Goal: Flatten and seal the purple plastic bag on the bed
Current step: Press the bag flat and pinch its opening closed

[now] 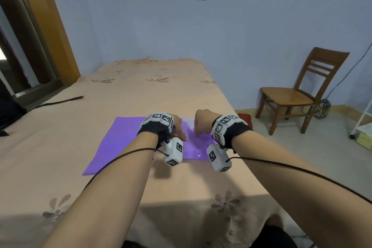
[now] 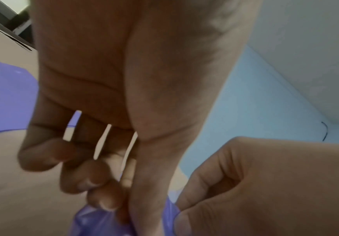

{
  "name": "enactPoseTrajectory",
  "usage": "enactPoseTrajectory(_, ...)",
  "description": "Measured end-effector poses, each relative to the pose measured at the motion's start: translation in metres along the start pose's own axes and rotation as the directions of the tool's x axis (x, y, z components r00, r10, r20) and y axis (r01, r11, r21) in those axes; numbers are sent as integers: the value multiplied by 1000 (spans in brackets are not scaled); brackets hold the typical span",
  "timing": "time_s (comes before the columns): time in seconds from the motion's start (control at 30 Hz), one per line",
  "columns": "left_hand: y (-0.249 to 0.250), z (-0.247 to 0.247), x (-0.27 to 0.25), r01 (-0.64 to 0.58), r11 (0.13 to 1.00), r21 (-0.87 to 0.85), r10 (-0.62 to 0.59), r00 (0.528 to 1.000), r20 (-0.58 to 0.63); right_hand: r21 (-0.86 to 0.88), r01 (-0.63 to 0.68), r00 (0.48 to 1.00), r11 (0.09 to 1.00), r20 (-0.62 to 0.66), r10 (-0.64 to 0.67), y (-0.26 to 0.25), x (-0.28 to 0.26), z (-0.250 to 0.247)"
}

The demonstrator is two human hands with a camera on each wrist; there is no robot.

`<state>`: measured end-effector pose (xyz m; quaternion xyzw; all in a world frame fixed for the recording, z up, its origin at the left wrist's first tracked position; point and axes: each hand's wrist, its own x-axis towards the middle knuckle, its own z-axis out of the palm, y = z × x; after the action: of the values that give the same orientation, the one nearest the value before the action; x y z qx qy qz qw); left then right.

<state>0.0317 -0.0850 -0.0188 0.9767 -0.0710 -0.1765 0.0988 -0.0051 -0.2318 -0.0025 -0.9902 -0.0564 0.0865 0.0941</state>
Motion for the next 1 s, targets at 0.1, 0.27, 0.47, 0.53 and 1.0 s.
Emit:
enactPoseTrajectory(0.1,-1,2,4,-42,995,-95,35,996,-77,21,-77,997,997,10,77,1,-2,-2)
enactPoseTrajectory(0.27,3,-1,2,-88,970,-225,21,959,-284,72,-152,984,986,107,144,2,-2,3)
enactPoseTrajectory(0.47,-9,-3,-5,36,984,-172,-60,989,-134,43,-129,990,991,-42,131,0,3,-7)
enactPoseTrajectory(0.53,-7,1,-10,90,984,-153,-101,992,-72,15,-89,995,996,-44,89,-1,3,-8)
enactPoseTrajectory(1.0,3,7,-8,2,967,-256,-64,970,-236,113,-197,977,974,-58,204,14,3,3)
